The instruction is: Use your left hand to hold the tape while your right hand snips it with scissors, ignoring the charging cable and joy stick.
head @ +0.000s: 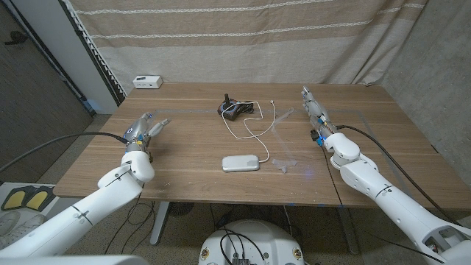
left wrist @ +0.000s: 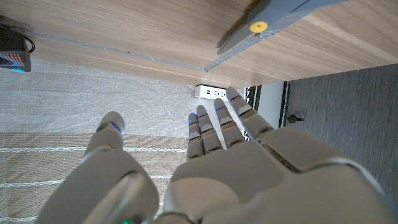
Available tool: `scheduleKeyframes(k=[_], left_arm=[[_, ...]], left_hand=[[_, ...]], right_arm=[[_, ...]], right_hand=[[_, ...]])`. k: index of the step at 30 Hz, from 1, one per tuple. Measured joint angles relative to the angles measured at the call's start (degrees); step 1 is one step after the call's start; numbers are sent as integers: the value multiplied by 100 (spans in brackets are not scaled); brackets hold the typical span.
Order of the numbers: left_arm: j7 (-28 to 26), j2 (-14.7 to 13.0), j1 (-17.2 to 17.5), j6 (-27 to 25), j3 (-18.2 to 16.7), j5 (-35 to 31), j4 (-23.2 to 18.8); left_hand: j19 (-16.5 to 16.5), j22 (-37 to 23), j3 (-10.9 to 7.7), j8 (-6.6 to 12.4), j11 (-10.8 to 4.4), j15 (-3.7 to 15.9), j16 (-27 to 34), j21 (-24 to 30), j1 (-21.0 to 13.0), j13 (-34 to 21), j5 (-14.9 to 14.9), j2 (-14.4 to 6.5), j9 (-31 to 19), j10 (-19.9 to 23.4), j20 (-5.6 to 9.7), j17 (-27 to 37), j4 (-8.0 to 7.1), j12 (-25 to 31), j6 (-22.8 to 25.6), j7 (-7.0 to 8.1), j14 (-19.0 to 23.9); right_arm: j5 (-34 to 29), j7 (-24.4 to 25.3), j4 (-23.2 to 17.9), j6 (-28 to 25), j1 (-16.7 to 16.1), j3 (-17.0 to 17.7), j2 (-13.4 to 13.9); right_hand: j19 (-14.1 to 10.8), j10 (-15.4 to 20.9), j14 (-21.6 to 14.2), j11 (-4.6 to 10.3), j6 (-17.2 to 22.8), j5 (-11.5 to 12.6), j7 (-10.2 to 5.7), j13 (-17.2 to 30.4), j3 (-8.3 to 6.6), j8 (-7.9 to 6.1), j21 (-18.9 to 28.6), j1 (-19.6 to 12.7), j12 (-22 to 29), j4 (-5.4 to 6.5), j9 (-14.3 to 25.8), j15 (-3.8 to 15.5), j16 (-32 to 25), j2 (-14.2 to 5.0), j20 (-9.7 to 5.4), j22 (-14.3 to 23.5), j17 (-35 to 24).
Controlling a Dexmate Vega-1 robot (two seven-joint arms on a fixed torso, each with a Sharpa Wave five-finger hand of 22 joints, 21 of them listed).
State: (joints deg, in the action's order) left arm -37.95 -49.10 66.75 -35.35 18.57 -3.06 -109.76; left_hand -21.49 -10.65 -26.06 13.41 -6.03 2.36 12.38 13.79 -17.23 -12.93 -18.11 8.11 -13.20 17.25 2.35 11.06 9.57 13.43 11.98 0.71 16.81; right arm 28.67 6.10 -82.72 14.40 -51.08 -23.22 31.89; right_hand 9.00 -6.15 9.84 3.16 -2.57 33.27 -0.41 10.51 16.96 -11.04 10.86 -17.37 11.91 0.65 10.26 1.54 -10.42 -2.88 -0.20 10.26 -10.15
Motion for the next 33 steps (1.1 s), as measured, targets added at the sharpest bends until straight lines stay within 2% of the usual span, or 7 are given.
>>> scheduleKeyframes(k=[2,6,20,25,33], left_arm=[[-7,-8,12,-10,-2,-13,-4],[-93,-26,41,-7,3,-114,4],[-214,-30,115,-18,56,-303,114],[-254,-32,124,-22,56,-345,129],[-302,-25,176,-22,28,-387,220]], left_hand=[[1,0,0,0,0,-7,0,0,0,0,0,0,0,0,1,11,0,0,0,0,10],[-53,-16,0,45,-112,8,44,0,-52,-9,0,7,-1,113,10,29,0,56,59,83,115],[-61,-16,0,45,-158,0,49,0,-112,-40,0,7,-26,159,1,55,0,90,59,83,204],[-61,-42,0,123,-257,0,100,-1,-135,-53,0,30,-54,258,1,82,0,122,161,185,266],[-82,-43,-19,146,-261,9,113,-1,-158,-80,0,7,-55,323,22,108,-19,162,226,249,322]], right_arm=[[0,1,-12,-2,-4,0,4],[0,4,-26,-3,-14,0,10],[-7,26,-86,-35,-46,10,37],[-9,26,-97,-41,-47,11,38],[-52,74,-119,-86,-34,1,38]], right_hand=[[0,0,0,0,0,0,0,0,0,0,0,0,0,0,0,0,0,0,0,0,0],[0,0,0,0,0,0,0,0,0,0,0,0,0,0,0,0,0,0,0,0,0],[0,0,0,0,0,22,0,0,0,0,0,0,0,0,0,0,0,0,0,0,0],[0,-1,0,1,0,22,0,0,0,0,0,0,0,0,0,0,0,0,0,0,0],[0,-22,0,22,0,22,0,0,0,0,0,-25,0,0,0,0,0,-25,0,0,0]])
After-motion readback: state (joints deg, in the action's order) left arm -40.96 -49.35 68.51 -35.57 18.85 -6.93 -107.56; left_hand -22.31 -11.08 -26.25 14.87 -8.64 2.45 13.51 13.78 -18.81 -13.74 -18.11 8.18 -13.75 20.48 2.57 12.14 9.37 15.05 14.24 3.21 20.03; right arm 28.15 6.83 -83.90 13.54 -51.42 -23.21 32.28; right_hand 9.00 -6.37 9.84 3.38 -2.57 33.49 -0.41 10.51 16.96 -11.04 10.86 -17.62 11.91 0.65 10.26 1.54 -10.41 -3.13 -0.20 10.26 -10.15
